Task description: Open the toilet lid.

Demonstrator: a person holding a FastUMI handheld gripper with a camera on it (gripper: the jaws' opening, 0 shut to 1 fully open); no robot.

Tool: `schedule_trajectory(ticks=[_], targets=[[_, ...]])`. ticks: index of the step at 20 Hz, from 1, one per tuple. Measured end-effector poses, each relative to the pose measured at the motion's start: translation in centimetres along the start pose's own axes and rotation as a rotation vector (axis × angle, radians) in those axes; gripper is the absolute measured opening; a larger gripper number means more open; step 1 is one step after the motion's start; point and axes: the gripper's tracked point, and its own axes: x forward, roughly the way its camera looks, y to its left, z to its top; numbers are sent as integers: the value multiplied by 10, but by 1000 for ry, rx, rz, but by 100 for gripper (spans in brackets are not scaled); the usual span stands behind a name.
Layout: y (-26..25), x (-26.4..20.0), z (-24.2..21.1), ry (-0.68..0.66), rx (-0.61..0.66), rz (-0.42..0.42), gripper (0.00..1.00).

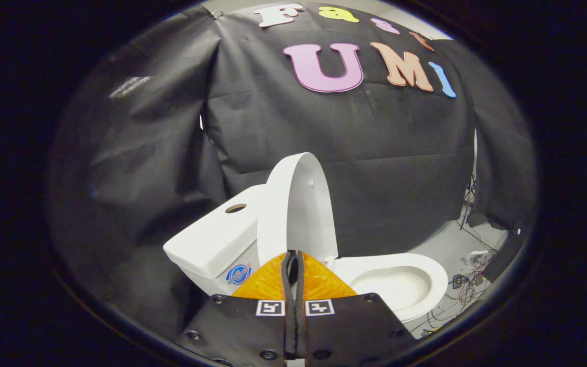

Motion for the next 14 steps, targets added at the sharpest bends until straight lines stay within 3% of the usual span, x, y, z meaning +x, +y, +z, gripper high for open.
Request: schedule_trajectory(ticks=[13,14], targets=[[43,14,-3,-40,-121,-36,1],[45,14,-2,-52,-130,-40,9]])
